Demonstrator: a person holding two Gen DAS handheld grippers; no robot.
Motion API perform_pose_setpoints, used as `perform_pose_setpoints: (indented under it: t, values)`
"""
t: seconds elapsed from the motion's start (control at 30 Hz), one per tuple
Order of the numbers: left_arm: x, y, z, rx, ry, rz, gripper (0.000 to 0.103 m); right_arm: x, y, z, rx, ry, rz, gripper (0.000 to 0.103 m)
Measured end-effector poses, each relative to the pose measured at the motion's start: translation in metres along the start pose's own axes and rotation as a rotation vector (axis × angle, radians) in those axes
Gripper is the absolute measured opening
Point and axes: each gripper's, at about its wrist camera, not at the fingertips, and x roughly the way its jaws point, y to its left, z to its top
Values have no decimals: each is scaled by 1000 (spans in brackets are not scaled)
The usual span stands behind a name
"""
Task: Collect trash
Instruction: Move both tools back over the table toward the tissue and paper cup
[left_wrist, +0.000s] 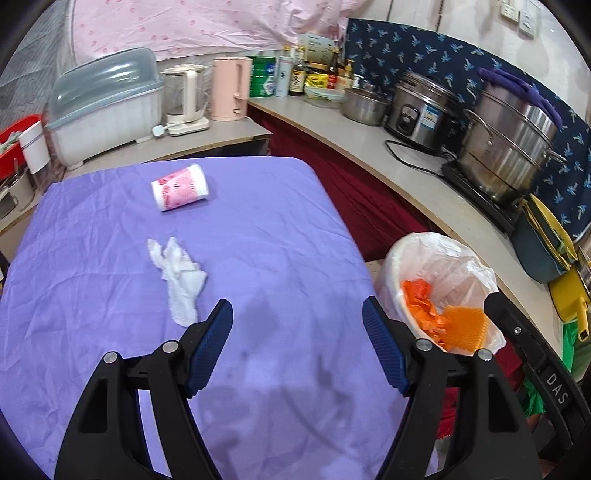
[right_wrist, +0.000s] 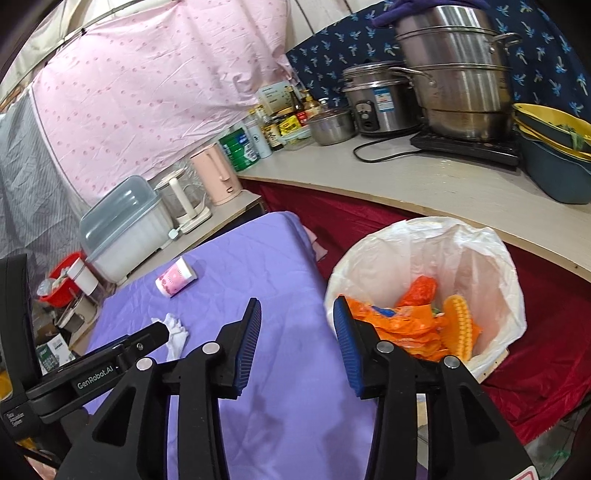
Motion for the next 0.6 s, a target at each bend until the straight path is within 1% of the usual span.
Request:
perform_pose_setpoints:
  t: [0.07,0.13,0.2,0.3,0.4,0.47,0.6]
  values:
    - [-1,12,0,-15,-5,16,70,5,10,-3,-15,9,13,41]
    - [-2,23,0,-29,-11,33,75,9,19,-4,-27,18,22,44]
    - [-1,36,-1,-46,-14,59,76,15,29,-7,-42,29,33,44]
    - [2,52,-2,-65,-9,95,77,26,43,-10,-58,47,46,45]
    - [8,67,-1,-74,-11,158,80,40,55,-12,-72,68,59,45]
    - [12,76,-1,-80,-12,189,80,47,61,-14,-80,77,65,45]
    - [26,94,-1,-99,12,217,80,65,70,-16,-90,100,72,45]
